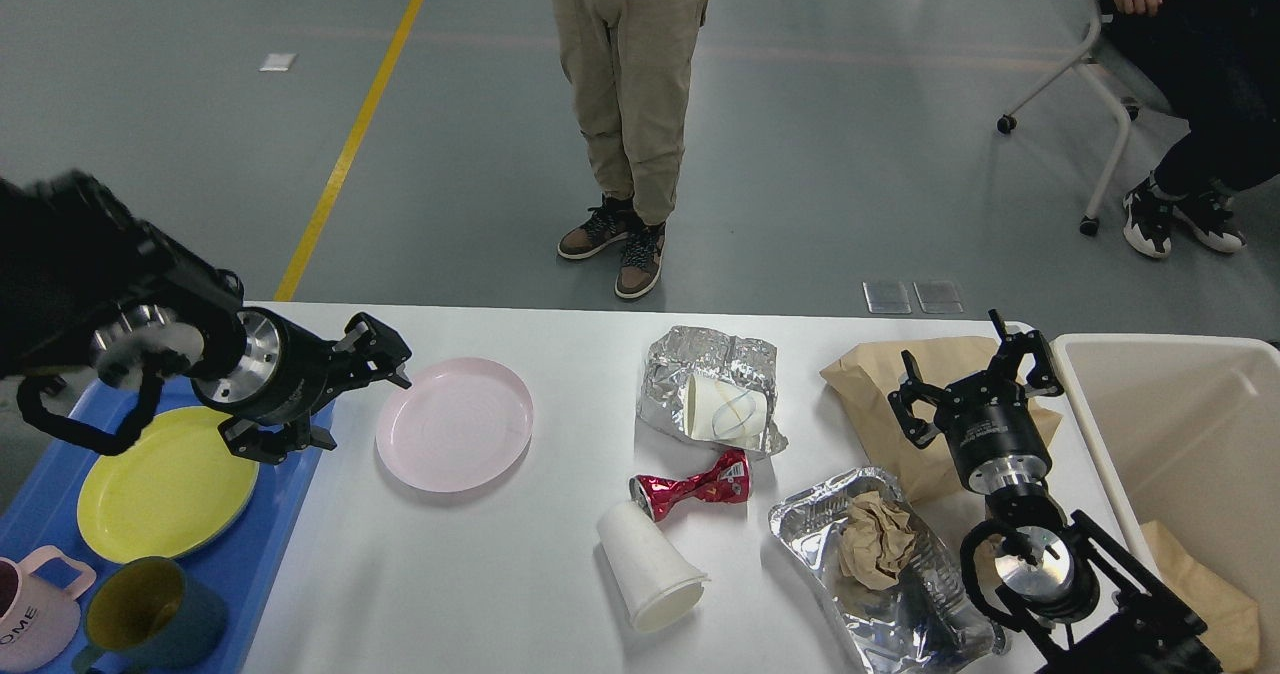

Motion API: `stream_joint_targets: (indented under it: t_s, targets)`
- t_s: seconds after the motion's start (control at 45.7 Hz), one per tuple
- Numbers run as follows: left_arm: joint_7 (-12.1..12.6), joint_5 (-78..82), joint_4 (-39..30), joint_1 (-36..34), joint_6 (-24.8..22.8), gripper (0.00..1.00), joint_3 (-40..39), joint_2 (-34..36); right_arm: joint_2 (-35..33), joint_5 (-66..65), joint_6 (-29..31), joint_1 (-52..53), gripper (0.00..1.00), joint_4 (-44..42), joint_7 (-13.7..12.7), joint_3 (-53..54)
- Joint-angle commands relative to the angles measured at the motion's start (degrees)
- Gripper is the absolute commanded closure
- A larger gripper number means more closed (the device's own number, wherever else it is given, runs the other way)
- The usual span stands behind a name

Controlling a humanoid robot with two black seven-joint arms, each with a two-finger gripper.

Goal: Tidy desktop
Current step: 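Move the left gripper to the pink plate rim and grasp it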

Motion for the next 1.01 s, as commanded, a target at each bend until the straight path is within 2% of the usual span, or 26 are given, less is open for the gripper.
stream_joint_targets:
  t_s: [0.0,0.197,0.306,0.481,0.853,0.919,0.984]
  targets:
    - [0.10,-3.45,3.23,8.59,8.76,0.11,-4.12,1.99,0.00,0.01,0.00,0.00,0.00,0.01,0.00,0.00]
    - [0.45,-2.92,12.89,22.91,18.61,0.10,-15.54,5.43,0.00,0.01,0.00,0.00,0.00,0.01,0.00,0.00]
    - [2.38,-2.66,19.74,31.79,22.92,0.10,-21.08,5.25,0.00,0.01,0.00,0.00,0.00,0.01,0.00,0.00]
    - [5.99,-0.64,25.91,38.21,22.84,0.09,-26.18,5.43,0.00,0.01,0.00,0.00,0.00,0.01,0.00,0.00]
    - [6.17,3.76,29.78,41.56,22.93,0.10,-30.93,4.28,0.00,-0.08,0.00,0.00,0.00,0.01,0.00,0.00]
    - [6.17,3.76,29.95,41.56,22.93,0.13,-31.37,4.28,0.00,0.01,0.00,0.00,0.00,-0.08,0.00,0.00]
    - [6.17,3.85,30.30,41.56,22.93,0.21,-31.46,4.28,0.00,0.01,0.00,0.00,0.00,-0.08,0.00,0.00]
